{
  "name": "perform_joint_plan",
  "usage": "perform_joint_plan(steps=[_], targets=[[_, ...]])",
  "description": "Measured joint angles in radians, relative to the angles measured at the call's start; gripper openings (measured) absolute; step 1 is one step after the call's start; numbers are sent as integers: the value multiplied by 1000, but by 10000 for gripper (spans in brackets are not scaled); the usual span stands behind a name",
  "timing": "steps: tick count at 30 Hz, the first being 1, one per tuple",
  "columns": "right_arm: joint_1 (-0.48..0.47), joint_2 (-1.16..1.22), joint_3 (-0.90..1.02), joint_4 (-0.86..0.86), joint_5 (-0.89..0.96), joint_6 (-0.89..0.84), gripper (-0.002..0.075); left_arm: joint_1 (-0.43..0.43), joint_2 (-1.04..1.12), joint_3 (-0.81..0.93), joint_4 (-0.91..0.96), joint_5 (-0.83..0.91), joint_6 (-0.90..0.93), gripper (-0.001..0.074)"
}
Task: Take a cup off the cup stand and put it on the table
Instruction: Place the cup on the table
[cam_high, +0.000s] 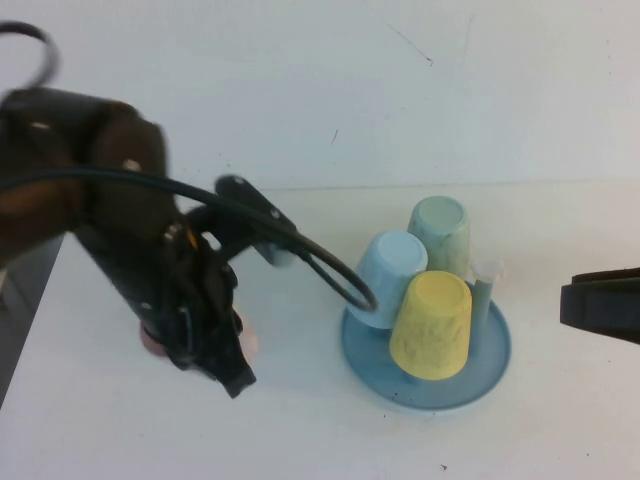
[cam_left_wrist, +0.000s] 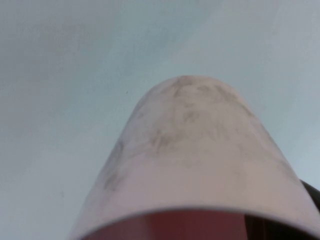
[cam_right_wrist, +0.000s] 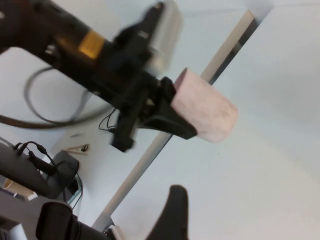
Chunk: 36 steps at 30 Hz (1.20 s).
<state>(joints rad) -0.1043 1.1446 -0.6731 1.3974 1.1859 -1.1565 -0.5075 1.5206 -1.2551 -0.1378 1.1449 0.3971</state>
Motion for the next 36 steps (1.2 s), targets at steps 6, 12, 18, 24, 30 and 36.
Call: perform_joint_plan(steps=[6, 12, 18, 24, 30, 36], targets=[[0, 0, 0, -6, 0, -4, 692, -80, 169, -14, 153, -28, -74, 20], [0, -2, 0, -45, 0, -4, 692, -104, 315, -80, 176, -17, -97, 19], [0, -2, 0, -52, 0, -4, 692, -104, 406, -161, 184, 21, -107, 18], [0, -2, 0, -54, 0, -4, 692, -104, 428, -182, 184, 25, -98, 18], [0, -2, 0, -54, 0, -4, 692, -104, 440, -182, 182, 29, -69, 24], [0, -2, 0, -54, 0, -4, 692, -104, 440, -186, 178, 13, -70, 208]])
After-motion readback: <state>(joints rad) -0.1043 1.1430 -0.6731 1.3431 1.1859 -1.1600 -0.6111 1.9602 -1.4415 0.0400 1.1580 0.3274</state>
